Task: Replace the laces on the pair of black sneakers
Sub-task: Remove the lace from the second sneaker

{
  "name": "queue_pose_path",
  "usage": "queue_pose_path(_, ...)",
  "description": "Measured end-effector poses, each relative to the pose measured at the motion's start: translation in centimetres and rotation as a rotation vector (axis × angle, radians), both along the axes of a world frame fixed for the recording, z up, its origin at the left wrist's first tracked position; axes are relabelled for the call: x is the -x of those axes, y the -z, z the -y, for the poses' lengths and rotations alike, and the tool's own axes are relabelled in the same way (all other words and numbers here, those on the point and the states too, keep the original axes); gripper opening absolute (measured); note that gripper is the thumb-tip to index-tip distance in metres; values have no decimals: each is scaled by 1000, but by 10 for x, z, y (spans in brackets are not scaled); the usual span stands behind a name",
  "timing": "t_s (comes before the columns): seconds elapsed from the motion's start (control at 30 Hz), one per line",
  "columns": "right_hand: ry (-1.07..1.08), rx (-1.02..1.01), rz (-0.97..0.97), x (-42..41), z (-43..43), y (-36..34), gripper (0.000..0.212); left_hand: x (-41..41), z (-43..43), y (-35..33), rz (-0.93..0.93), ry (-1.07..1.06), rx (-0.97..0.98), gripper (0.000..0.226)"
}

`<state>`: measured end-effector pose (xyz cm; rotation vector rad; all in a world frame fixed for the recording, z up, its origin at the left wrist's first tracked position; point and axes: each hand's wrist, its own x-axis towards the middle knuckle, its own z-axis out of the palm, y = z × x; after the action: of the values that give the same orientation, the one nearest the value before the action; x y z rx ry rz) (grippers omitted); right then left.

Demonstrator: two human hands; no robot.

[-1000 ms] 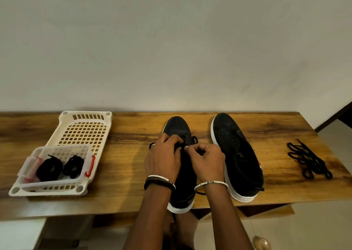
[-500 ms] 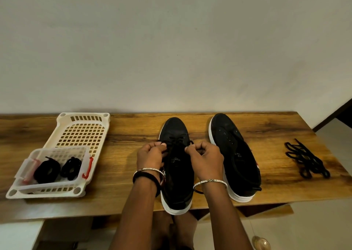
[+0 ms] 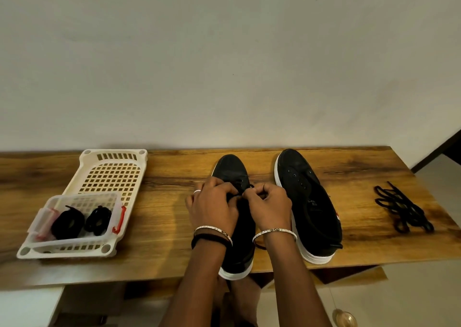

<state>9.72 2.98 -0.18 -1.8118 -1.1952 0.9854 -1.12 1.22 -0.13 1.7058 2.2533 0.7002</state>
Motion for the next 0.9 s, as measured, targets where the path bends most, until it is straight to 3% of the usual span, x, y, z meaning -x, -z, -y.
queue_pose_path(0.07, 9, 9, -5, -1, -1, 0, 7, 3, -2, 2, 325, -106, -79, 4)
queue_pose_path(0.17, 17, 18, -27, -1, -2, 0, 8, 11, -3, -10, 1142, -369, -36, 3)
queue_pose_path(0.23, 20, 20, -39, -1, -1, 0, 8, 22, -6, -13, 1425, -513, 54, 5)
queue_pose_path(0.3, 20, 17, -46, -1, -1, 0, 8, 30, -6, -9, 1344, -578, 53, 7)
queue_pose_path(0.43, 11, 1, -46, -1, 0, 1, 8, 27, 0, -1, 371, -400, -40, 32)
queue_pose_path(0.5, 7, -13, -44, 0, 1, 1, 7, 19, 0, -7, 219, -203, -126, 30)
queue_pose_path(0.63, -10, -21, -40, -1, 2, 2, 8, 5, 2, -2, 22, 21, -6, 19)
queue_pose_path(0.8, -12, -46, -42, -1, 4, 4, 8, -1, -2, 2, 23, -10, -96, 5)
queue_pose_path(0.87, -11, -52, -49, -1, 3, 5, 8, 0, -6, 10, 308, -81, -138, 7)
queue_pose_path(0.9, -11, -53, -54, -1, 3, 6, 8, 2, -8, 10, 592, -157, -157, 10)
